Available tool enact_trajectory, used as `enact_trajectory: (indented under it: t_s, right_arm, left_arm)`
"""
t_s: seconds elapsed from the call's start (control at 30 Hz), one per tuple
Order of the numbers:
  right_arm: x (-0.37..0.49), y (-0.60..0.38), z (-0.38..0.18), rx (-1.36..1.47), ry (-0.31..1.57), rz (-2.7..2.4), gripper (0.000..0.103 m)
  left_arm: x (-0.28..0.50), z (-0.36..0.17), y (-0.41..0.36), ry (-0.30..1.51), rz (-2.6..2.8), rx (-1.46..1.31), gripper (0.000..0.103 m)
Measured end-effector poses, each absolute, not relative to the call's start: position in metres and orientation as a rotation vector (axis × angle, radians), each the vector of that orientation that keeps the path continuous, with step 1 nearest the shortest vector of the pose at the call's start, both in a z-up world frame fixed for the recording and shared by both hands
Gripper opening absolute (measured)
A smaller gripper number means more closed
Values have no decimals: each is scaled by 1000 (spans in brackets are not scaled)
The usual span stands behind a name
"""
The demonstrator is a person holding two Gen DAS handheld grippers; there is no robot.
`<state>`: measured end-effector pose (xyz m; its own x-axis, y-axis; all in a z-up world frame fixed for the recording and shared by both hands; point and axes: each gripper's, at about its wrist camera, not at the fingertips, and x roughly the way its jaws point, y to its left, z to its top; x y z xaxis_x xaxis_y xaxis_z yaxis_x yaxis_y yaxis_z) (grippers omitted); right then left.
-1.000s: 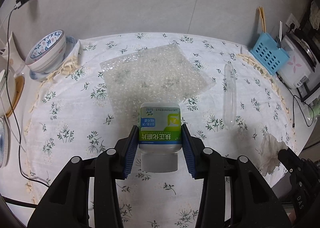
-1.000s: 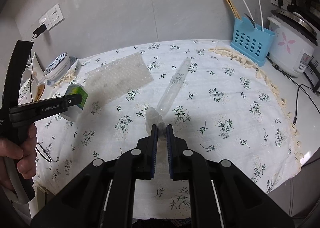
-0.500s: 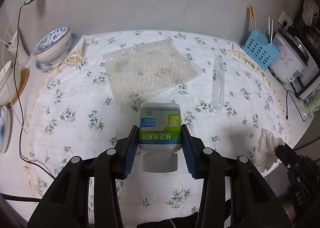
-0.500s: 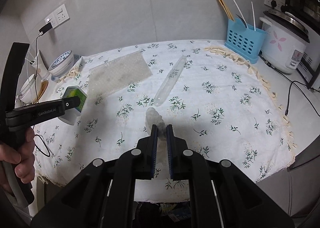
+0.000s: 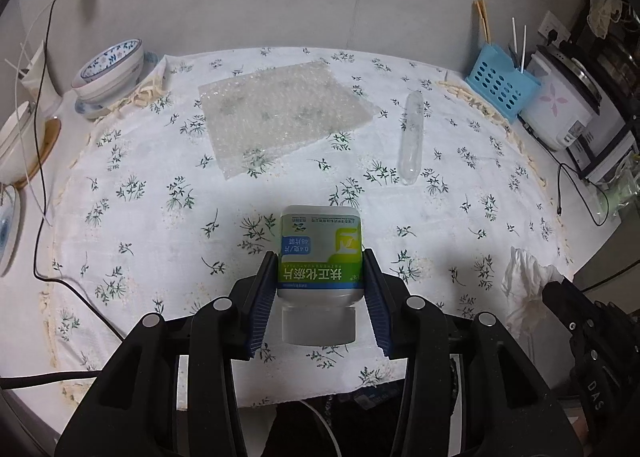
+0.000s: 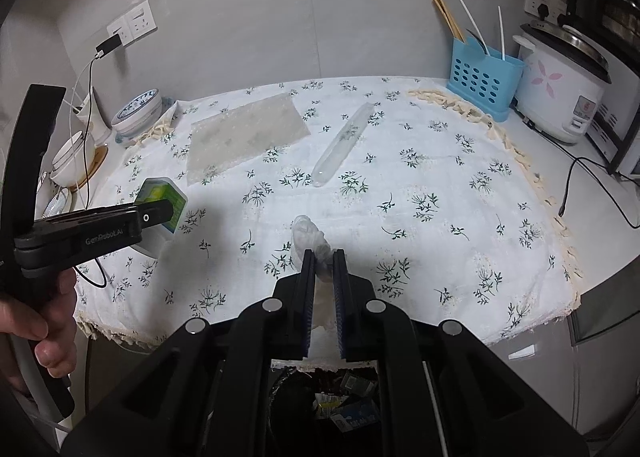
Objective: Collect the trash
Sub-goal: 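Carry the bottle and tissue off the counter down over the black bin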
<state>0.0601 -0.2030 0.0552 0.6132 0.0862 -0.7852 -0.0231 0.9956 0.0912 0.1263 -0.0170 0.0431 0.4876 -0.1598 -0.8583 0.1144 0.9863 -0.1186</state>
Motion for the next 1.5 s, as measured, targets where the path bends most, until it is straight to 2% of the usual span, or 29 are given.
enact_trajectory:
  t_s: [1.5]
  right_arm:
    - [-63,-230,27,77,967,83,8]
  left_arm:
    - [-21,11,-65,1002,-222,-29,41]
